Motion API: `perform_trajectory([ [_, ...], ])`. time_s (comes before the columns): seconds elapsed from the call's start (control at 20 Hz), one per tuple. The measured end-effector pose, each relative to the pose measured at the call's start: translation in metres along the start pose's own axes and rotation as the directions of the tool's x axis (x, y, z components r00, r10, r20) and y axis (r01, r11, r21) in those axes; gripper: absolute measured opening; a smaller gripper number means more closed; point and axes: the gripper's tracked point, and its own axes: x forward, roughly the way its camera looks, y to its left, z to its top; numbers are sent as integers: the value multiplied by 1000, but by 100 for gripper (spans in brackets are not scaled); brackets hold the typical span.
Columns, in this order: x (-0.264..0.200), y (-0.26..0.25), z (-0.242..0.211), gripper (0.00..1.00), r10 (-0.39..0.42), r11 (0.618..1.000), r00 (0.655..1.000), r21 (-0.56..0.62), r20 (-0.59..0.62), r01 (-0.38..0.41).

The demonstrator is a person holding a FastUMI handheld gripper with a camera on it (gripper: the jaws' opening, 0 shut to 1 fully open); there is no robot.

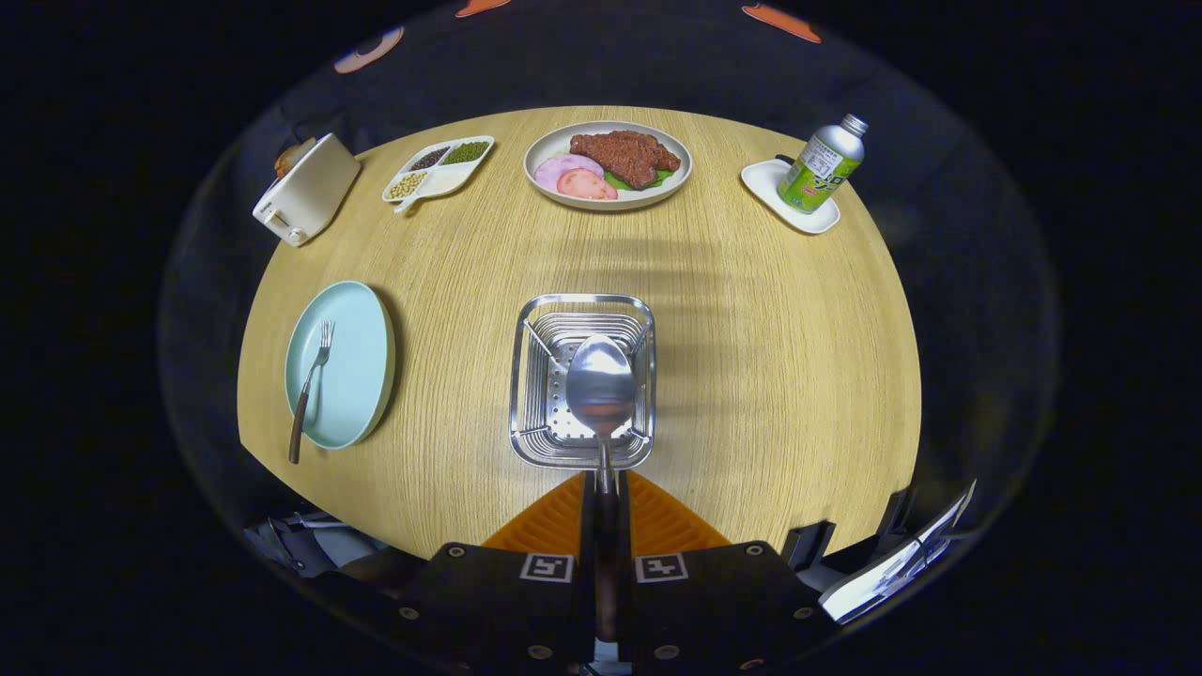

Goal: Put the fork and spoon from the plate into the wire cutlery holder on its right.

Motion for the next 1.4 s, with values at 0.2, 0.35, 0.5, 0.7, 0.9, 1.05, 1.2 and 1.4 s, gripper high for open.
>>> perform_trajectory([
  [0.2, -16, -2, 25, 12, 2, 999, 994, 54, 106, -8],
  [0.35, -32, 0, 49, 15, 6, 996, 979, 86, 204, -24],
  [0.5, -41, 6, 62, 19, -5, 994, 963, 106, 268, -25],
  [0.7, -53, 22, 81, 25, 1, 991, 931, 126, 365, -51],
  [0.9, -105, 47, 130, 44, -9, 996, 784, 75, 621, -47],
  [1.05, -141, 73, 153, 64, -14, 999, 663, 42, 748, -26],
  [1.2, -178, 98, 170, 80, -16, 999, 541, 33, 841, -21],
  [1.4, -208, 132, 178, 91, -23, 998, 407, 48, 913, -51],
])
